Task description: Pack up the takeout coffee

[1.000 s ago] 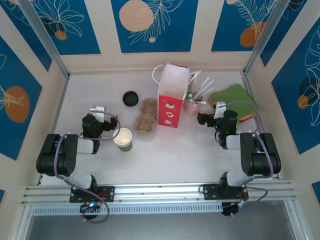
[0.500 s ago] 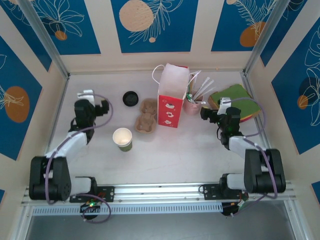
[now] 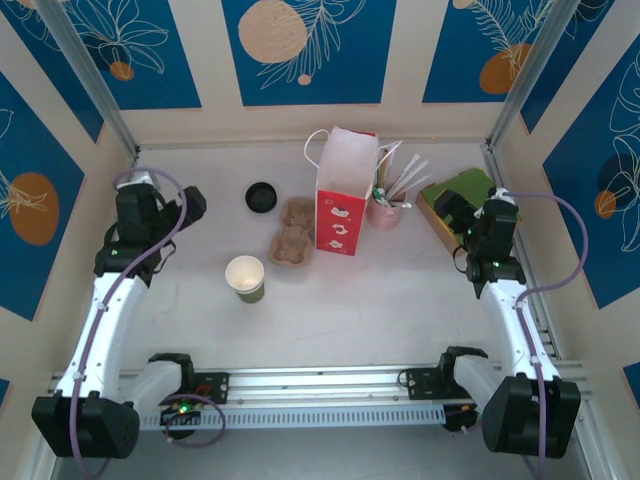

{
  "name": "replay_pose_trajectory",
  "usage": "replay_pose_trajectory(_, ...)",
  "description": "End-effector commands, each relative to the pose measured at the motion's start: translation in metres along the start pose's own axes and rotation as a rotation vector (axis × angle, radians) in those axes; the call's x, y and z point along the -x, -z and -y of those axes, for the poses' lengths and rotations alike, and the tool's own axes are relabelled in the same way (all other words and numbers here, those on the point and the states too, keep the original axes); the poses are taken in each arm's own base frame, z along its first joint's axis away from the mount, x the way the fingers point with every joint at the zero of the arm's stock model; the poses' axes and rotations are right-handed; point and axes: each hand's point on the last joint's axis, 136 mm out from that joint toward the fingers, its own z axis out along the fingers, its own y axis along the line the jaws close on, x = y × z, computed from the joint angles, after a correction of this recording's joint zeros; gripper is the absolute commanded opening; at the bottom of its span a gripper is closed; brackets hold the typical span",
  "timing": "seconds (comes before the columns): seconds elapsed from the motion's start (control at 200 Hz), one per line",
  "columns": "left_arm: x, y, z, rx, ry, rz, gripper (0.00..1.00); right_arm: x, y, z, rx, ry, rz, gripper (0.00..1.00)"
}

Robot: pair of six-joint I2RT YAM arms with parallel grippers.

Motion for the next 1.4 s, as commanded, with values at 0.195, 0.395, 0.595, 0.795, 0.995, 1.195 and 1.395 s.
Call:
replay_pose_trajectory(0.195, -0.070, 0.036, -0.027, 0.168, 0.034, -0.350, 0.98, -0.024, 0.031, -0.044, 0.181, -0.087, -0.172, 0.99)
replay_pose_trajectory(0.395, -0.097, 0.050, -0.024, 0.153, -0.092, -0.516, 1.00, -0.042, 0.039, -0.066, 0.212, -0.022, -0.272, 0.99)
replay_pose_trajectory(0.595, -0.104, 0.065, -0.019, 0.075, -0.171, -0.536, 1.00, -0.073, 0.056, -0.104, 0.272, 0.170, -0.342, 0.99)
replay_pose_trajectory(0.795, -0.102, 0.074, -0.015, 0.040, -0.206, -0.513, 1.00, -0.115, 0.079, -0.146, 0.328, 0.441, -0.392, 0.99)
replay_pose_trajectory(0.995, -0.110, 0.077, -0.011, 0.019, -0.220, -0.567, 0.83, -0.150, 0.089, -0.169, 0.361, 0.584, -0.464, 0.99)
replay_pose_trajectory(1.195, -0.126, 0.073, 0.001, 0.019, -0.234, -0.635, 0.67, -0.170, 0.094, -0.186, 0.414, 0.665, -0.474, 0.99)
replay_pose_trajectory(1.395, -0.143, 0.063, 0.014, 0.071, -0.292, -0.678, 0.57, -0.175, 0.099, -0.195, 0.451, 0.724, -0.455, 0.99)
